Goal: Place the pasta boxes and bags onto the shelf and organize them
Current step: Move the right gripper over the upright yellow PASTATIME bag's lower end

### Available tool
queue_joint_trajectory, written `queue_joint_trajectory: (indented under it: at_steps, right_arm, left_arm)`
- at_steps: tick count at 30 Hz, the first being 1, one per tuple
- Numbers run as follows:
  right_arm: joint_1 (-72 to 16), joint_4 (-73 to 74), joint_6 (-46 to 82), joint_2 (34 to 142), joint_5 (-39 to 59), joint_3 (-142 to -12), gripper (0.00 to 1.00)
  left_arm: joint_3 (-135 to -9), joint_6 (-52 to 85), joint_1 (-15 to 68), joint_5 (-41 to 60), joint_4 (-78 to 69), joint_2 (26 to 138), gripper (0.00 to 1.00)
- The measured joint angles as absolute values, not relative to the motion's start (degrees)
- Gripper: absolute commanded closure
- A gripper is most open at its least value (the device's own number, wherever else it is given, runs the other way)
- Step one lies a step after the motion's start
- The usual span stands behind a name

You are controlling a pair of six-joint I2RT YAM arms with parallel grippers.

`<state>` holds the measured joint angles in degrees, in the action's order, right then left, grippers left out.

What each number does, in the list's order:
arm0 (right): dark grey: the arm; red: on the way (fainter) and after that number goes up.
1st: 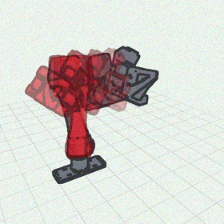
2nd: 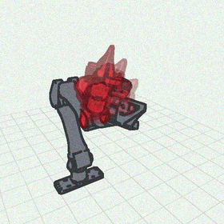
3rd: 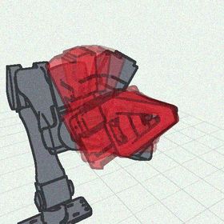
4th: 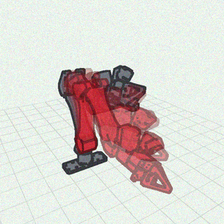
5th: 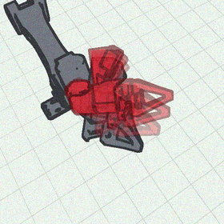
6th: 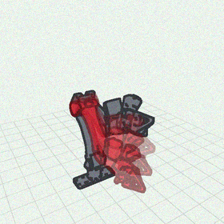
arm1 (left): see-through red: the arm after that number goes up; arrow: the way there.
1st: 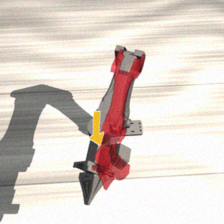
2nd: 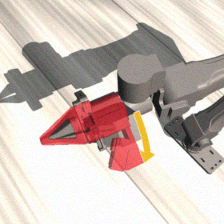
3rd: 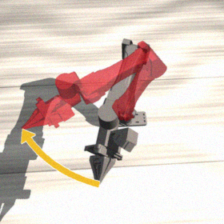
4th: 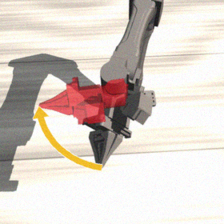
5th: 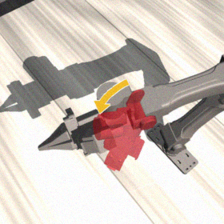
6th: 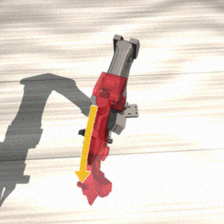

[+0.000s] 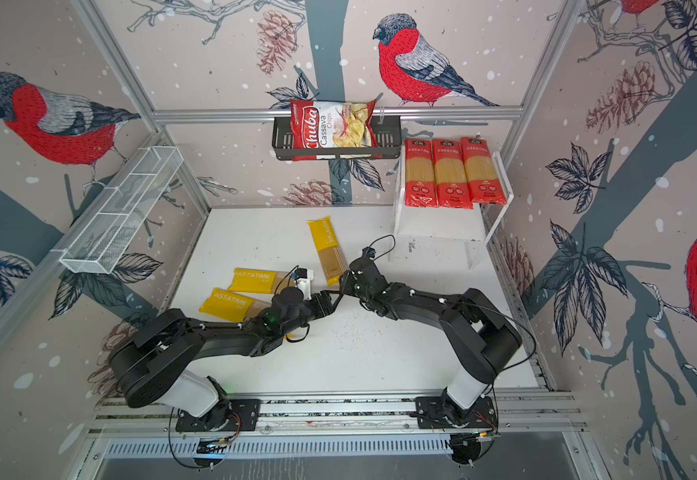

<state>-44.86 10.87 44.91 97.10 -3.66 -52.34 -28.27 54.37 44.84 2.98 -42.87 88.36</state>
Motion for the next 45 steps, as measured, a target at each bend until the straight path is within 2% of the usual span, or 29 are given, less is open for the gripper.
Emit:
queue_joint_trajectory:
  at_steps: [10,18,25,32,45]
  right_arm:
    - [-44.5,3.3,33.8,111.9,-8.1,-73.5,0.45]
    - [-42.4,-1.7,29.8,120.2,-7.1,-81.8,0.45]
    - [-41.9,-1.7,29.8,121.1,-5.5,-79.4,0.45]
    - [-42.5,5.2,30.6,119.7,-5.8,-73.4,0.45]
    - [-45.6,15.7,33.1,117.7,-10.4,-65.0,0.46]
  left_arm:
    - [-27.0,54.2,43.7,2.5,-44.1,90.2,0.36]
    - [-27.0,53.4,40.3,0.7,-41.0,86.7,0.36]
    - [-27.1,52.5,38.7,-0.2,-38.0,84.9,0.36]
    - [-27.1,52.3,38.6,0.0,-36.6,84.6,0.36]
    - [-29.5,52.0,37.6,2.6,-32.7,83.8,0.36]
